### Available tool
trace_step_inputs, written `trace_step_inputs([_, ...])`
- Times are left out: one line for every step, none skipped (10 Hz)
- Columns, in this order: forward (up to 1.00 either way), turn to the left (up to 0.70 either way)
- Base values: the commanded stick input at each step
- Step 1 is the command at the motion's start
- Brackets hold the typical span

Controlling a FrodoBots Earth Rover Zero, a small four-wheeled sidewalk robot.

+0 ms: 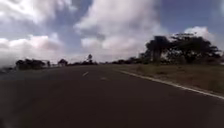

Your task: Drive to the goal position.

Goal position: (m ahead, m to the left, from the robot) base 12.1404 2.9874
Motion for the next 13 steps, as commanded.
trace_step_inputs([1.00, 0.00])
trace_step_inputs([1.00, 0.00])
trace_step_inputs([1.00, 0.00])
trace_step_inputs([1.00, 0.00])
trace_step_inputs([1.00, 0.00])
trace_step_inputs([1.00, 0.00])
trace_step_inputs([1.00, 0.00])
trace_step_inputs([1.00, 0.00])
trace_step_inputs([1.00, 0.00])
trace_step_inputs([1.00, 0.00])
trace_step_inputs([1.00, 0.00])
trace_step_inputs([1.00, 0.00])
trace_step_inputs([1.00, 0.00])
